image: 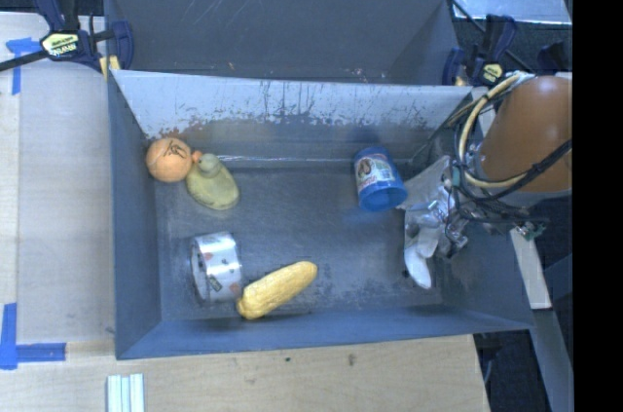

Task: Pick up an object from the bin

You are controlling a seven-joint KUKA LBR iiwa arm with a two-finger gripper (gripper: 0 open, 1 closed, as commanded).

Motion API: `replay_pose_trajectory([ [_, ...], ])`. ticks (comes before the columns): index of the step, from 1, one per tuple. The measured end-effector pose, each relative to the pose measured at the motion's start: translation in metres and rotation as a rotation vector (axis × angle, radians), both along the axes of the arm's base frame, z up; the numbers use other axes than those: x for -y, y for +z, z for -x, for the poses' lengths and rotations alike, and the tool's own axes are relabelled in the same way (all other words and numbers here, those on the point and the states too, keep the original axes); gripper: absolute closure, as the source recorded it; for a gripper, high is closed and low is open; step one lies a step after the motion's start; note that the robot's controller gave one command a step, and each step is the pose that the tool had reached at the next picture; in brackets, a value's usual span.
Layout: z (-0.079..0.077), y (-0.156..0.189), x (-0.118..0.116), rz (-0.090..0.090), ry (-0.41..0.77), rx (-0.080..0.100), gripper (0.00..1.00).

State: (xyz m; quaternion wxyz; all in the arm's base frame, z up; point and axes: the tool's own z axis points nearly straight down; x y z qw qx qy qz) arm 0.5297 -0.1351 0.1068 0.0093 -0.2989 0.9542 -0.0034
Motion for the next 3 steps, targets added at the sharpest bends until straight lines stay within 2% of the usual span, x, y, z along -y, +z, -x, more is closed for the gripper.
replay_pose_trajectory([
  [3, 0.000, 0.037, 0.000, 0.000, -0.002, 0.001, 1.00],
])
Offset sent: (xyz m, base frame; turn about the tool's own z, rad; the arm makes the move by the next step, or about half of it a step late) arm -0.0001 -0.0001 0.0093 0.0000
